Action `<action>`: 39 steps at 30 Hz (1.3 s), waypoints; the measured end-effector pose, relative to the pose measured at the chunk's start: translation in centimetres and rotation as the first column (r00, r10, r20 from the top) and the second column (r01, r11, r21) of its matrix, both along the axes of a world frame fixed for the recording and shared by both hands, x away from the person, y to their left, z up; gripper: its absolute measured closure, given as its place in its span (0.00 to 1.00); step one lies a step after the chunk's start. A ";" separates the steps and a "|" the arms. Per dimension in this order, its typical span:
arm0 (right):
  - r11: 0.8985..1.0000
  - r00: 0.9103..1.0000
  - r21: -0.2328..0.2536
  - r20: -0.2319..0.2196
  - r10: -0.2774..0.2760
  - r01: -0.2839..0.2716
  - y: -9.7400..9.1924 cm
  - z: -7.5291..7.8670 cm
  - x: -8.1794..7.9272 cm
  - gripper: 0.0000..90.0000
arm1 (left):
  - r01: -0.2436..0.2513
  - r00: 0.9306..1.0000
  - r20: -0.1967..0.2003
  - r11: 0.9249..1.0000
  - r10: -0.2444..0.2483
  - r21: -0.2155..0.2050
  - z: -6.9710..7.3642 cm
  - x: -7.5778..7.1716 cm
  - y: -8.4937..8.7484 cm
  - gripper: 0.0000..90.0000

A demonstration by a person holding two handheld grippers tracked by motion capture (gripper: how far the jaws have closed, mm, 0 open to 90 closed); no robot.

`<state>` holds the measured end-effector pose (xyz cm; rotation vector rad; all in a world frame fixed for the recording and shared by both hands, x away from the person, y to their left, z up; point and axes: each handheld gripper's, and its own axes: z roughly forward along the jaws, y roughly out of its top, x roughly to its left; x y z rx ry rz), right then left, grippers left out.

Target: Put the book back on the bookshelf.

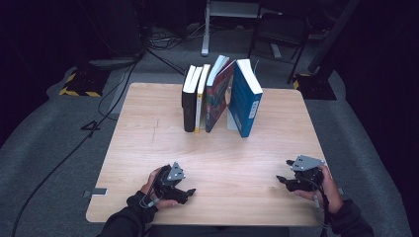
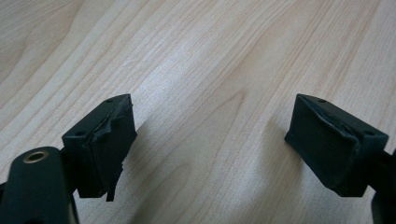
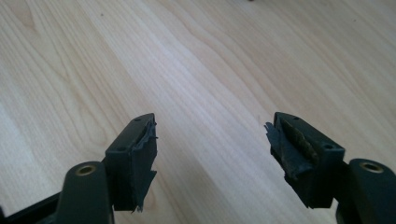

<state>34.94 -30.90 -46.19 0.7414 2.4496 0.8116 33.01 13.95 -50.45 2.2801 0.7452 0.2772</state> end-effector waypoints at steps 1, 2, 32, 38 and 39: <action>1.000 1.000 0.000 -0.006 -0.005 0.005 -0.2 -0.2 -0.2 0.35 | 0.000 1.000 0.000 1.000 0.000 0.000 0.0 0.0 0.0 0.17; 1.000 1.000 0.006 -0.013 -0.011 0.011 -0.5 -0.5 -0.4 0.35 | 0.000 1.000 0.000 1.000 0.000 0.001 0.0 0.0 0.0 0.17; 0.960 0.988 0.243 -0.111 -0.112 0.136 -7.9 -4.2 -3.7 0.30 | 0.000 1.000 0.000 1.000 0.000 0.000 0.0 0.0 0.0 0.17; 0.961 0.988 0.242 -0.109 -0.113 0.137 -8.0 -4.3 -3.6 0.29 | 0.000 1.000 0.000 1.000 0.000 0.000 0.0 0.0 0.0 0.17; 0.961 0.988 0.242 -0.109 -0.114 0.137 -7.9 -4.3 -3.7 0.29 | 0.000 1.000 0.000 1.000 0.000 0.000 0.0 0.0 0.0 0.17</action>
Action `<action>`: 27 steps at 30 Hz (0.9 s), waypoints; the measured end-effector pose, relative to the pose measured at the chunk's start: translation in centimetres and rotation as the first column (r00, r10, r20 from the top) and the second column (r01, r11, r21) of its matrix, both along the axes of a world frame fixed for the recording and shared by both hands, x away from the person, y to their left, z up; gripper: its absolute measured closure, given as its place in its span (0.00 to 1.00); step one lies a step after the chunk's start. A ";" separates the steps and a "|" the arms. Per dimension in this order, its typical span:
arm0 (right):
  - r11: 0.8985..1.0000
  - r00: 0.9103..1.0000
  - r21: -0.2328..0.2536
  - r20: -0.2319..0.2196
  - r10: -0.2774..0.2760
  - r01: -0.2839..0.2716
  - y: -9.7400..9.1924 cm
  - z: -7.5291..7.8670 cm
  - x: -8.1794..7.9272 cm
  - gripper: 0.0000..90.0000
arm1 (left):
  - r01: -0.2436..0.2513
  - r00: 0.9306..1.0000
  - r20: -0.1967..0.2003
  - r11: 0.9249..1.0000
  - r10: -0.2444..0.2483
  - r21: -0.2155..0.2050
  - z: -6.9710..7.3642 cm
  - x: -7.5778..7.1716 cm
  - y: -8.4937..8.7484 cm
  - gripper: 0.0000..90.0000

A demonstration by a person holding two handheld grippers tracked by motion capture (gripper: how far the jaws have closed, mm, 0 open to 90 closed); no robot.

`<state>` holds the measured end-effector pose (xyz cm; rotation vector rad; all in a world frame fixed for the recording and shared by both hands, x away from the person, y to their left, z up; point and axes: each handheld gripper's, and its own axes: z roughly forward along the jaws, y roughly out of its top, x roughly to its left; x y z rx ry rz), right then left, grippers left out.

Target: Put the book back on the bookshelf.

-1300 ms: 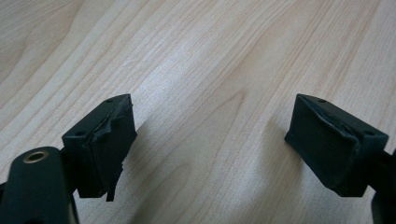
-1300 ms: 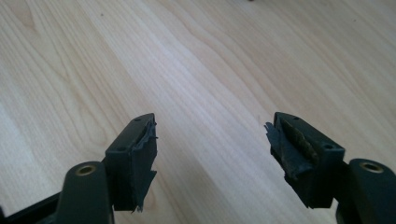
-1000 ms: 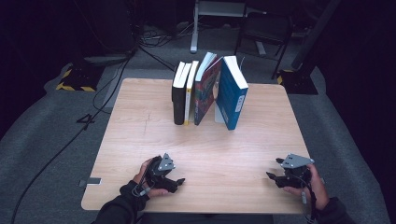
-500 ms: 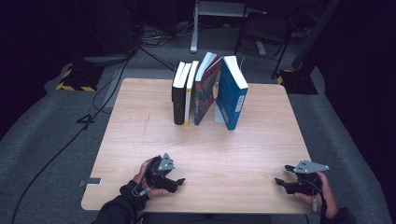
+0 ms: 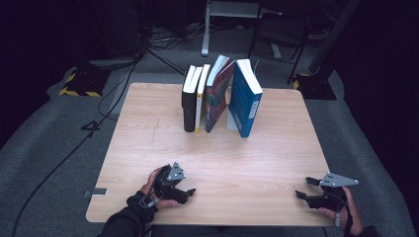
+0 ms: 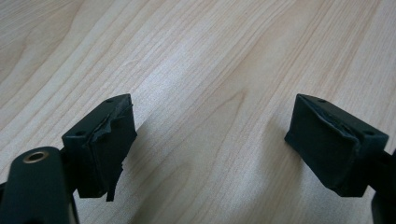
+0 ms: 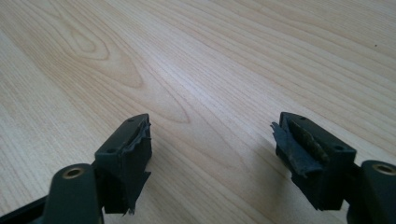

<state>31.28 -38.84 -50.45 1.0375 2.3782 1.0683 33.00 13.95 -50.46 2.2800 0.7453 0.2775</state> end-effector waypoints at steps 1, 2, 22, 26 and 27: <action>1.000 1.000 -0.001 0.000 0.000 0.000 0.0 0.0 0.0 0.29 | -0.001 1.000 0.000 1.000 0.001 0.000 0.0 0.0 0.0 0.17; 1.000 1.000 -0.001 0.001 0.000 0.000 0.0 0.0 0.0 0.29 | -0.002 1.000 0.000 1.000 0.002 0.000 0.0 0.0 0.0 0.17; 1.000 1.000 -0.004 -0.002 -0.013 0.013 0.0 0.0 0.0 0.26 | 0.006 1.000 -0.002 1.000 -0.006 0.000 0.0 0.2 0.0 0.16; 1.000 1.000 -0.005 -0.002 -0.017 0.017 0.0 0.0 0.0 0.25 | 0.007 1.000 -0.002 1.000 -0.007 -0.001 0.0 0.2 0.0 0.16; 1.000 1.000 -0.005 -0.002 -0.017 0.017 0.0 0.0 0.0 0.25 | 0.007 1.000 -0.002 1.000 -0.008 -0.001 0.0 0.2 0.0 0.16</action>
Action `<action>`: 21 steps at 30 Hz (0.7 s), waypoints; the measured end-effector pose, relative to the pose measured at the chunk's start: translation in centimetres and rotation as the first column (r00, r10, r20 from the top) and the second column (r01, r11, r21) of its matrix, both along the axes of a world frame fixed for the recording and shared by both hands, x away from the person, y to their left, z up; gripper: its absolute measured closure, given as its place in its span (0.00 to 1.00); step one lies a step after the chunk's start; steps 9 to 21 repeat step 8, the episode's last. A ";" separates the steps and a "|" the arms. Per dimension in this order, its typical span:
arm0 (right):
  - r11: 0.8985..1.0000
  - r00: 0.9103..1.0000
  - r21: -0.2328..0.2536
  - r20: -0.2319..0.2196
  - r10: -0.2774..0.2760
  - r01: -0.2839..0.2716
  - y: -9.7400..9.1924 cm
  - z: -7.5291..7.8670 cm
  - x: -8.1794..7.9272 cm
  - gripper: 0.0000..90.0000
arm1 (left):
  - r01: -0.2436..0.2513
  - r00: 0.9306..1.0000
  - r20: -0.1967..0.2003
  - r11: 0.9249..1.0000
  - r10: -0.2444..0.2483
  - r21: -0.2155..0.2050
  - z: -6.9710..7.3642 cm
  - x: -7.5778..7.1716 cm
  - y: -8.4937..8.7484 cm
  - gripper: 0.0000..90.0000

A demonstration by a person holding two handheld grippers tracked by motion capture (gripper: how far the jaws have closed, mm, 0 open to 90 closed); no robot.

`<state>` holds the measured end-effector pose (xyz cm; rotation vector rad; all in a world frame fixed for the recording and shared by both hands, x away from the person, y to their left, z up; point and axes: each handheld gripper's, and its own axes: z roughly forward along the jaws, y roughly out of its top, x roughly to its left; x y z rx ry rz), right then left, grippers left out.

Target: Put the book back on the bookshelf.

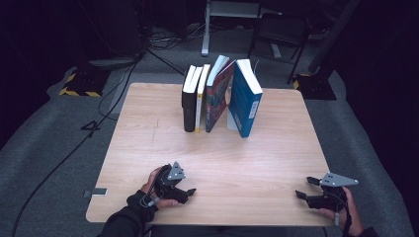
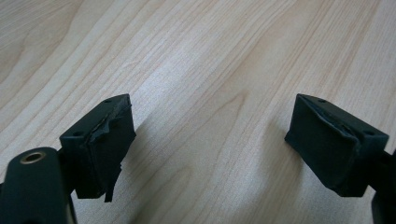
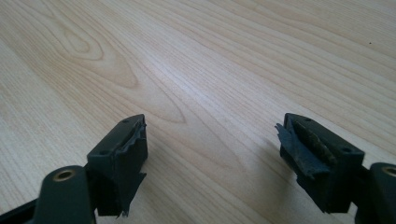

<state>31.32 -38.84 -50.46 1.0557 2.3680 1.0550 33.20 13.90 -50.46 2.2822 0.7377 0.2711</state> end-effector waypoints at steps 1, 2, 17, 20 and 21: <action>1.000 1.000 0.000 0.000 0.000 0.000 0.0 0.0 0.0 0.25 | 0.001 1.000 -0.001 1.000 -0.001 -0.001 0.0 0.0 0.0 0.16; 1.000 1.000 0.000 0.000 -0.001 0.001 0.0 0.0 0.0 0.25 | 0.000 1.000 -0.001 1.000 0.000 -0.002 0.0 0.0 0.0 0.16; 1.000 1.000 -0.001 -0.002 -0.003 0.003 0.0 0.0 0.0 0.24 | 0.001 1.000 -0.001 1.000 -0.001 -0.002 0.0 0.0 0.0 0.16; 1.000 1.000 -0.001 -0.002 -0.003 0.003 0.0 0.0 0.0 0.24 | 0.001 1.000 -0.001 1.000 -0.001 -0.002 0.0 0.0 0.0 0.16; 1.000 1.000 -0.001 -0.002 -0.003 0.003 0.0 0.0 0.0 0.24 | 0.001 1.000 -0.001 1.000 -0.001 -0.002 0.0 0.0 0.0 0.16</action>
